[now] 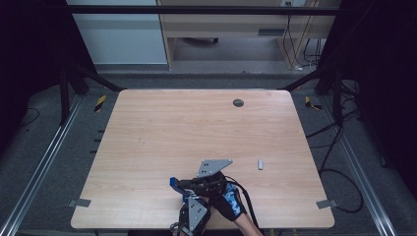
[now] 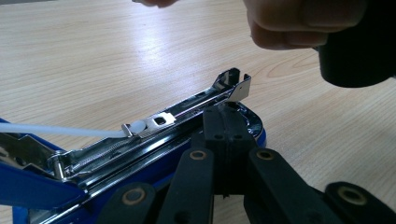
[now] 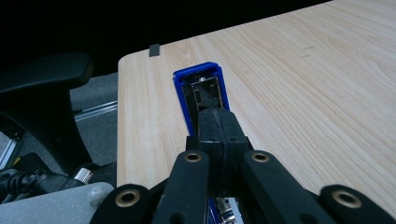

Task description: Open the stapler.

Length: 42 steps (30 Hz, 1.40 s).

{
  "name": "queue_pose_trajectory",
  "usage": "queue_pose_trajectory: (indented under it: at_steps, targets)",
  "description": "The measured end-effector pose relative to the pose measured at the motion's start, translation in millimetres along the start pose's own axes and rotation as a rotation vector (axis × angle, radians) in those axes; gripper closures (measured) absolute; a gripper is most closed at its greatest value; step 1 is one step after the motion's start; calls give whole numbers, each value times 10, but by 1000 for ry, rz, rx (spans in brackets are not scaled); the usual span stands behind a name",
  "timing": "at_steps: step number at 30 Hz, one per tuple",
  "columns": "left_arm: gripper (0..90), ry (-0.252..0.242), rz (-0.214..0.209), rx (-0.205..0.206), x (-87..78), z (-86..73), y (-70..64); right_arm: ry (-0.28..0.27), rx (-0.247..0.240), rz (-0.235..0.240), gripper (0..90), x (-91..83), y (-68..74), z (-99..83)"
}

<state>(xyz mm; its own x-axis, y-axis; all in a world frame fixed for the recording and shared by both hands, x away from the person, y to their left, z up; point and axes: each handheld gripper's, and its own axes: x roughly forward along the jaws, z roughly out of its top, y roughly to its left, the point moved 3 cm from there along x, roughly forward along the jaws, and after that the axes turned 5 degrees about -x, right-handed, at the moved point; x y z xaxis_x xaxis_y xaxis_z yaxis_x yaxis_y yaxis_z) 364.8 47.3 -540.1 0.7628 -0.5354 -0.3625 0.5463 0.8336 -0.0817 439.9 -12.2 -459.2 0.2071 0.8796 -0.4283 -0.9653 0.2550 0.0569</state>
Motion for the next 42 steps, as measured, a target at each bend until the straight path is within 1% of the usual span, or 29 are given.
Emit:
queue_pose_trajectory:
  at_steps: [7, 15, 19, 31, 33, 38, 42]
  targets:
    - [899, -2, 4, 3, -2, -3, -3, 13, 6, 11, 900, 14, -14, -14]
    - [899, -3, 4, 1, -1, -3, -1, 16, 10, 14, 900, 31, -20, -16]
    - [899, -4, 5, -1, 0, -4, -3, 35, 2, 14, 900, 62, -16, -22]
    - [899, -6, 12, -4, -1, -8, -1, 42, 12, 29, 900, 105, -29, -32]
    - [898, -6, 12, -4, -1, -9, -1, 51, 10, 29, 900, 129, -25, -38]
    - [898, -7, 11, -6, -3, -11, 1, 95, 9, 35, 900, 229, -23, -72]
    - [899, -8, 12, -6, -4, -13, 2, 105, 19, 40, 900, 256, -40, -83]
